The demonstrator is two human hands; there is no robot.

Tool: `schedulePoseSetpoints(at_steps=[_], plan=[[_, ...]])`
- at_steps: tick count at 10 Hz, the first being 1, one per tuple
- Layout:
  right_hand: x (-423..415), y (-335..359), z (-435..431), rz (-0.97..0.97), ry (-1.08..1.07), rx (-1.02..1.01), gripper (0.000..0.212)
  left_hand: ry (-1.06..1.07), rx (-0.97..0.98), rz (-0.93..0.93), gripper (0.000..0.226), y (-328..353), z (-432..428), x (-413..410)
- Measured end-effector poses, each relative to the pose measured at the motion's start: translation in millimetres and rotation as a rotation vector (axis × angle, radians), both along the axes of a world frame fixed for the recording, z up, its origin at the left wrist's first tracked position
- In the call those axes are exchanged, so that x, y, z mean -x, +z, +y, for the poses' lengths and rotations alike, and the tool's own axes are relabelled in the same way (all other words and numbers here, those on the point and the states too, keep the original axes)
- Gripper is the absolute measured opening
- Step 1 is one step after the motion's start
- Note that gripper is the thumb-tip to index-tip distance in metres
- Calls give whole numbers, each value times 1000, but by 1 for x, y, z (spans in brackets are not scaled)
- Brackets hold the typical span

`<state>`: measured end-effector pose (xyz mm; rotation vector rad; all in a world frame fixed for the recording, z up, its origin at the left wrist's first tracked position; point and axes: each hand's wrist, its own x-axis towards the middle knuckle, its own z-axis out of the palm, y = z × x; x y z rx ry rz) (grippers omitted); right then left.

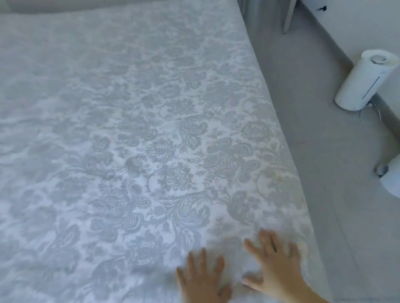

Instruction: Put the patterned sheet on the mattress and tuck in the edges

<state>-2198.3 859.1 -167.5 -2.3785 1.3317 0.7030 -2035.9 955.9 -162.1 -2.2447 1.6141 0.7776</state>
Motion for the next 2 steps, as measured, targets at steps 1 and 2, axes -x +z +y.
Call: schedulePoseSetpoints(at_steps=[1, 2], plan=[[30, 49, 16, 142, 97, -153, 81, -20, -222, 97, 55, 53, 36, 18], [21, 122, 18, 155, 152, -186, 39, 96, -221, 194, 48, 115, 46, 28]])
